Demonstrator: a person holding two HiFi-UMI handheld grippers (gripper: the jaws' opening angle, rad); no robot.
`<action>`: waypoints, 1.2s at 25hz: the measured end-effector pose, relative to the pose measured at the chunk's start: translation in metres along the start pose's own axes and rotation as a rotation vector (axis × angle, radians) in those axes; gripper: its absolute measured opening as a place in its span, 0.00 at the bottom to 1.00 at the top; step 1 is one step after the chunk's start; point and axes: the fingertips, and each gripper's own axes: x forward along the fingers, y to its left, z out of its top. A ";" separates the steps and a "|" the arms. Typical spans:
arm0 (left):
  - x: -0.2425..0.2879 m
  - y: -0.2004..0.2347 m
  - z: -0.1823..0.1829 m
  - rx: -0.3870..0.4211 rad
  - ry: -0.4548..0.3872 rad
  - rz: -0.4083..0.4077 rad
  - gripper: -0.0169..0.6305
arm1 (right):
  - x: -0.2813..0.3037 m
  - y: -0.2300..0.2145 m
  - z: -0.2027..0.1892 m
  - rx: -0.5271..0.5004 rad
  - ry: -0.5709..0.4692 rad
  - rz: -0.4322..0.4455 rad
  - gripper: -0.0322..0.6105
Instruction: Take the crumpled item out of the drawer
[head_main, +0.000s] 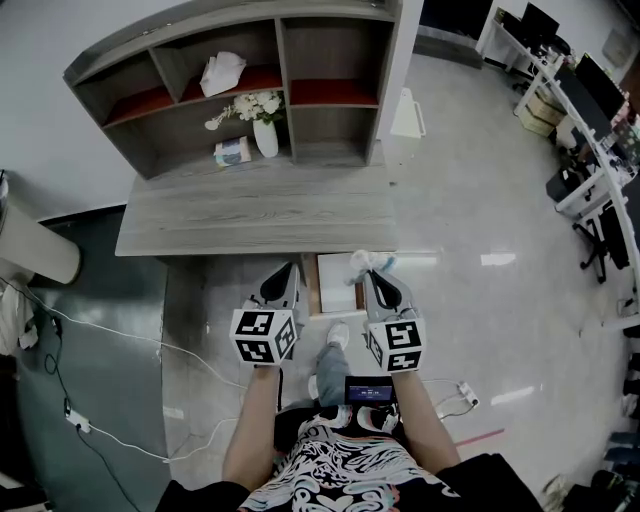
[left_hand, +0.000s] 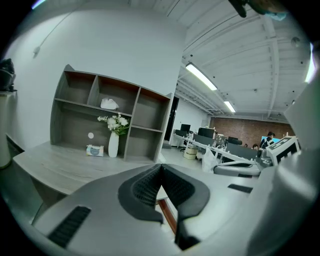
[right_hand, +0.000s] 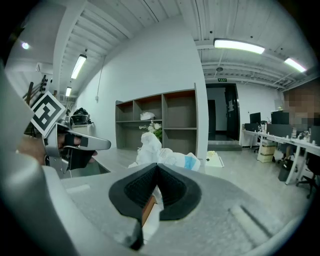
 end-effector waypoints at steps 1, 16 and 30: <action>-0.001 0.000 0.000 0.001 -0.002 0.000 0.04 | -0.001 0.000 0.001 0.001 -0.004 0.000 0.06; -0.009 0.003 0.004 -0.009 -0.019 0.002 0.04 | -0.009 0.004 -0.002 0.028 -0.002 -0.002 0.06; -0.006 0.006 -0.004 -0.028 -0.008 -0.003 0.04 | -0.006 0.007 -0.009 0.033 0.010 0.012 0.06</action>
